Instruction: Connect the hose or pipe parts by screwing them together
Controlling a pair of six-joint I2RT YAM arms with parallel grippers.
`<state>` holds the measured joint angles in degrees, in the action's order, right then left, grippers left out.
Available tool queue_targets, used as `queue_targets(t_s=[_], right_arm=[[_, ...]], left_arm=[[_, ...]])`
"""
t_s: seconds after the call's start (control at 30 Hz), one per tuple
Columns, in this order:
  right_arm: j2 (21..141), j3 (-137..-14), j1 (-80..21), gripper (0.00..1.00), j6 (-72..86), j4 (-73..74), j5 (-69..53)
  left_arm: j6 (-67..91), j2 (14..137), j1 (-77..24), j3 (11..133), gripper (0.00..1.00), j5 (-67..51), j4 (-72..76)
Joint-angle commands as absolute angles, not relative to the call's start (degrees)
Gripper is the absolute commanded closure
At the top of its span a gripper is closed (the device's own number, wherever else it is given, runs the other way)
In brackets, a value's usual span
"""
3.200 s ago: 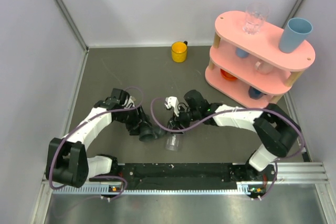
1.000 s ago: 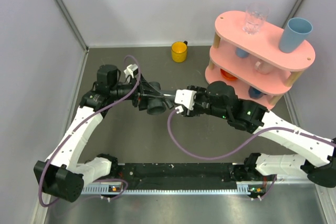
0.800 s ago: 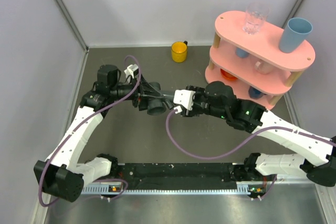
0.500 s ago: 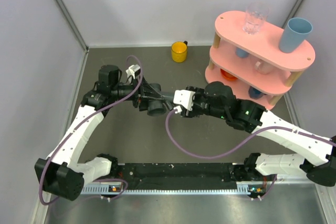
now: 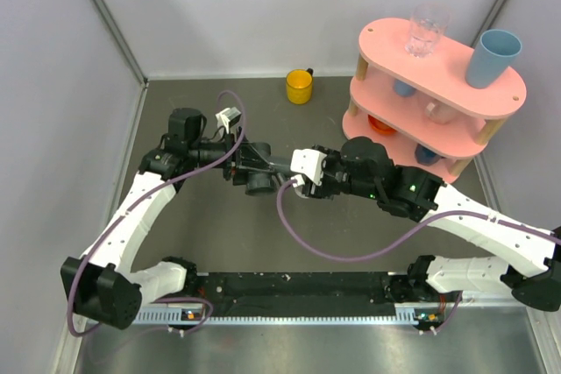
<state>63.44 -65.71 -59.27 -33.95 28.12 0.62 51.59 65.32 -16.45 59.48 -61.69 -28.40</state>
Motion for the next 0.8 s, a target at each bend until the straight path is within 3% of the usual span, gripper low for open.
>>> queue_targets(t_s=[0.0,0.47,0.77], right_arm=[[62.4,-69.9,-60.8,0.88,-31.7,21.0,-7.2],[61.8,-70.0,-60.8,0.89,-29.7,21.3,-10.9],[61.4,-70.6,-60.8,0.90,-28.3,21.3,-12.6]], left_arm=[[45.8,66.2,-17.3,59.4,1.00,-62.4,-27.8],[44.7,64.9,-18.4,55.0,1.00,-66.0,-17.6],[47.5,62.4,-18.9,50.1,1.00,-67.1,-3.5]])
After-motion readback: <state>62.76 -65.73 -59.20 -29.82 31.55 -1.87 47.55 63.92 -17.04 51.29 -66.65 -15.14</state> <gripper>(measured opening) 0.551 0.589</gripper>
